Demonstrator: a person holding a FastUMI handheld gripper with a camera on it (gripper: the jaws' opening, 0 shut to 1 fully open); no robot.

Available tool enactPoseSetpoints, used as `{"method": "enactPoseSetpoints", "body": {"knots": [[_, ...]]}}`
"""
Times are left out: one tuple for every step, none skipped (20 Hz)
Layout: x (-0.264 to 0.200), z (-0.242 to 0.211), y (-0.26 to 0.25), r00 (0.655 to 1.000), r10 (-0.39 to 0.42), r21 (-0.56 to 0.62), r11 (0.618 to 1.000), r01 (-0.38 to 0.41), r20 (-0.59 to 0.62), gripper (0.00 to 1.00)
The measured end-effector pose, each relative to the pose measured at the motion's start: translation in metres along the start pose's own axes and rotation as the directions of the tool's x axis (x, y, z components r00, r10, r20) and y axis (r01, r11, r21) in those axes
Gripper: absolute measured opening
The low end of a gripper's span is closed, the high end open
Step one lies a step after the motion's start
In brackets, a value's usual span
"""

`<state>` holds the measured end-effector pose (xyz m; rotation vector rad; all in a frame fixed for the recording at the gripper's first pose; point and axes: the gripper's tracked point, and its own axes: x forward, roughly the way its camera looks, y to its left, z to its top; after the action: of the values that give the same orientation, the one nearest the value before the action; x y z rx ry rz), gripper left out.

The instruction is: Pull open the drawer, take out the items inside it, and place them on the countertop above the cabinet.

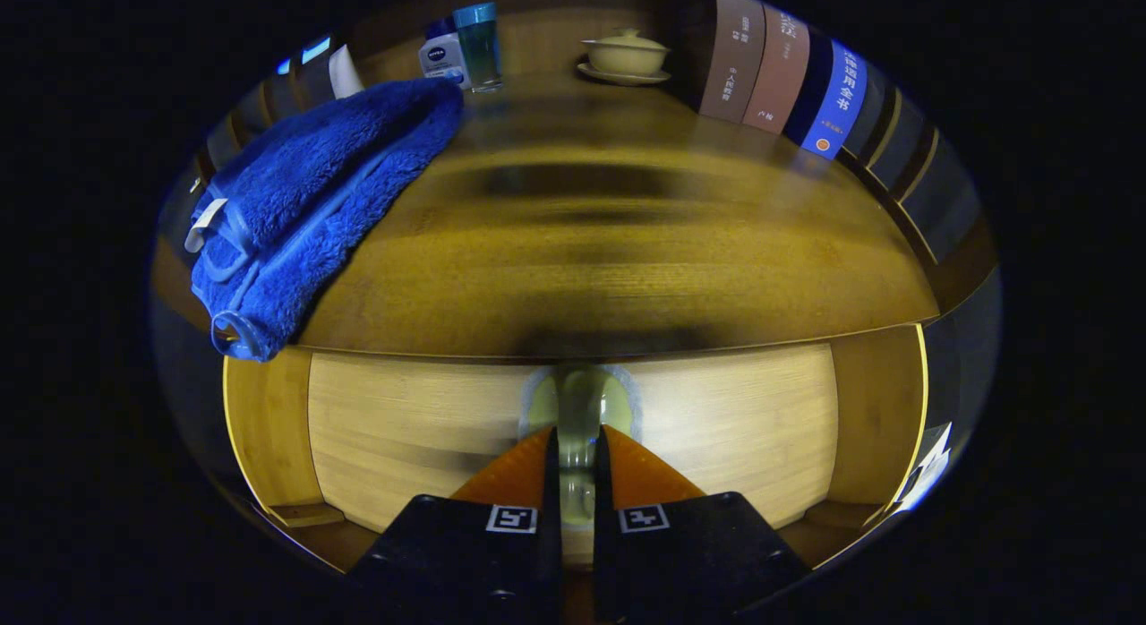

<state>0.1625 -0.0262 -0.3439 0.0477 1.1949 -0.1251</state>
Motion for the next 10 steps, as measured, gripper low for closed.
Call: {"method": "enactPoseSetpoints", "body": {"knots": [[-0.002,0.001,-0.001,1.0,0.004,0.008,1.0,-0.004,0.008,0.18],[-0.005,0.0,-0.001,1.0,0.012,0.022,1.0,-0.013,0.012,0.18],[-0.011,-0.002,0.001,1.0,0.024,0.036,0.999,-0.025,0.02,0.18],[-0.015,-0.003,0.001,0.999,0.027,0.046,0.999,-0.029,0.033,0.18],[-0.022,-0.006,-0.001,0.999,0.028,0.042,0.999,-0.03,0.041,0.18],[-0.03,-0.008,0.0,0.998,0.033,0.037,0.999,-0.035,0.054,0.18],[-0.038,-0.01,0.0,0.997,0.037,0.034,0.999,-0.04,0.073,0.18],[-0.047,-0.013,0.001,0.995,0.043,0.036,0.998,-0.046,0.092,0.18],[-0.057,-0.015,0.001,0.992,0.048,0.036,0.998,-0.052,0.113,0.18],[-0.068,-0.016,0.001,0.989,0.051,0.037,0.998,-0.057,0.136,0.18]]}}
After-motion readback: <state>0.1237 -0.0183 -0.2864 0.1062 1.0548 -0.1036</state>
